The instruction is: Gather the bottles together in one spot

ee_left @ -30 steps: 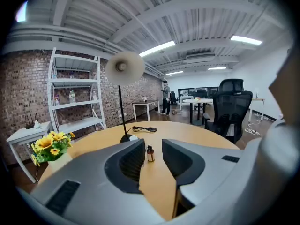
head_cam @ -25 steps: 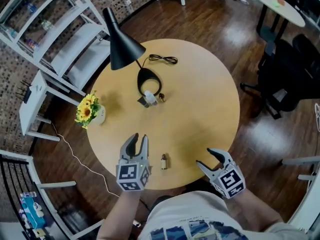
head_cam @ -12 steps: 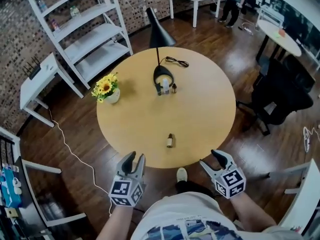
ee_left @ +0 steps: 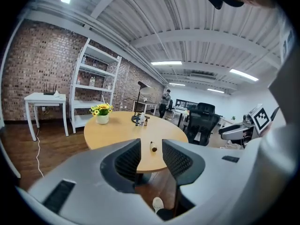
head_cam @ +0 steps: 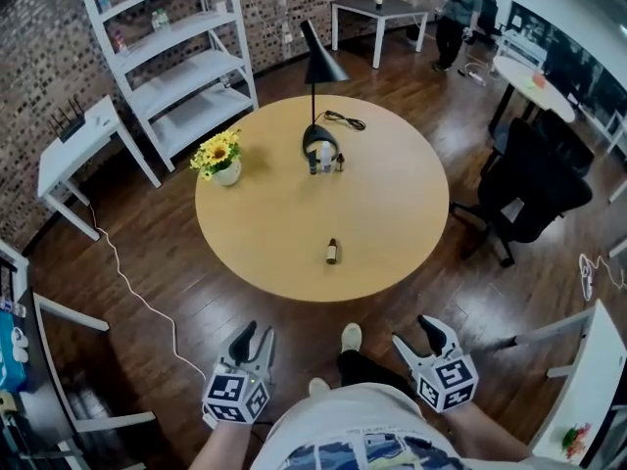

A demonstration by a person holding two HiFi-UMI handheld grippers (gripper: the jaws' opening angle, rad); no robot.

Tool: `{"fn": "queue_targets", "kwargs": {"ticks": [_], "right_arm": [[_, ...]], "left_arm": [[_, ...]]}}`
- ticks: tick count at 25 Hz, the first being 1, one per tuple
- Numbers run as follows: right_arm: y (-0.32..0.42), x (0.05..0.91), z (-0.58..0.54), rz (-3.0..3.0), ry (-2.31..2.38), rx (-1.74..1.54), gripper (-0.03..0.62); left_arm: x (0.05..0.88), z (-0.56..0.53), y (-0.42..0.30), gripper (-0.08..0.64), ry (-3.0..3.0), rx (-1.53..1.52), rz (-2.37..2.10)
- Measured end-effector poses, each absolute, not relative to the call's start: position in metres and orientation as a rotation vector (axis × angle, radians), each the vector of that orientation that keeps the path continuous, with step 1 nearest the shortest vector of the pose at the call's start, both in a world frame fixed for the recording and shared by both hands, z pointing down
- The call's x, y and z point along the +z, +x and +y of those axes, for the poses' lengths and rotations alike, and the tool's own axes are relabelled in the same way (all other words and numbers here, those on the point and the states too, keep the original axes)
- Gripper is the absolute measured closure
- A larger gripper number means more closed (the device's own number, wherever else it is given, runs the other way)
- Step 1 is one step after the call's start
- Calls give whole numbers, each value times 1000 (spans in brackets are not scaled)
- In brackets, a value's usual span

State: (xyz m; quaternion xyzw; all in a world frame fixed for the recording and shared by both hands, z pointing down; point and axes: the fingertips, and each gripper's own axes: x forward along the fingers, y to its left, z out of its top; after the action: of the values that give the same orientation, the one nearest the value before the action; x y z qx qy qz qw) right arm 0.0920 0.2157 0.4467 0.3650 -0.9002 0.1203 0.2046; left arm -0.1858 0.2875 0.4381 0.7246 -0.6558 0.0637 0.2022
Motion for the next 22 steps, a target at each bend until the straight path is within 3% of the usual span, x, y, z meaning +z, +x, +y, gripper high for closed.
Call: {"fn": "queue_targets", "kwargs": {"ticks": [11,22], "right_arm": [[80,439,225,-2547,933,298,299],[122,454,183,-2526,879,379,299]], "left_arm": [[439,302,-174,440,1956,153,-1813],[440,257,-143,436,1892,203,-1851]]}}
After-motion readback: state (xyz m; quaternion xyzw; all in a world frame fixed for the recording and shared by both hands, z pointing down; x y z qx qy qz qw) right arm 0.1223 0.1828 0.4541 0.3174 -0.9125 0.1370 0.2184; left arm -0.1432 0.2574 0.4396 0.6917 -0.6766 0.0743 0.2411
